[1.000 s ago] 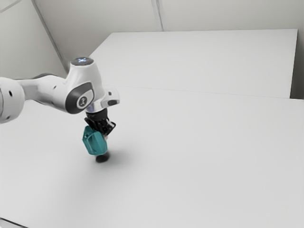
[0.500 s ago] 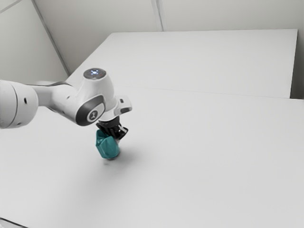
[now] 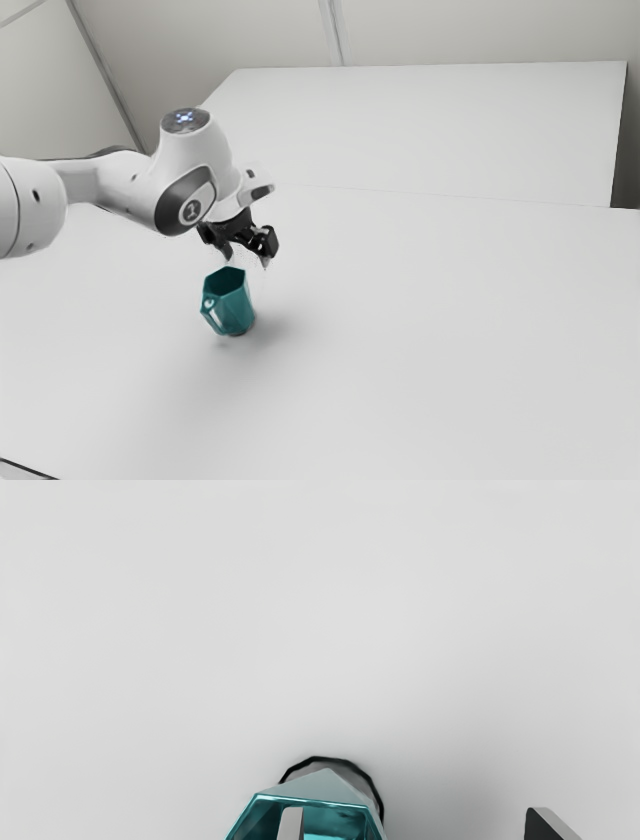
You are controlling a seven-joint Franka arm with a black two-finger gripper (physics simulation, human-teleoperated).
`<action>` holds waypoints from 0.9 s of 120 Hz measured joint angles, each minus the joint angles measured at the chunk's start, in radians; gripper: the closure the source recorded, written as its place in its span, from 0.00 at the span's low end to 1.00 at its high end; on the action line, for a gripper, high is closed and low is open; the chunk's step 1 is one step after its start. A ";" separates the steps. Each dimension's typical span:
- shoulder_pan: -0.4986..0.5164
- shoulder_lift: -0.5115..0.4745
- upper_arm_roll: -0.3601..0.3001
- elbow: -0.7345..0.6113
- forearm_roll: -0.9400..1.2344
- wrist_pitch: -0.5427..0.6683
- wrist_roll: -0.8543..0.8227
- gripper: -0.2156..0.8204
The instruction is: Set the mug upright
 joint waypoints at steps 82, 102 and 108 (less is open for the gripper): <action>0.069 0.014 -0.077 0.516 -0.100 -0.608 0.067 0.23; 0.069 0.016 -0.079 0.593 -0.098 -0.656 0.086 0.23; 0.066 0.019 -0.076 0.628 -0.097 -0.676 0.091 0.23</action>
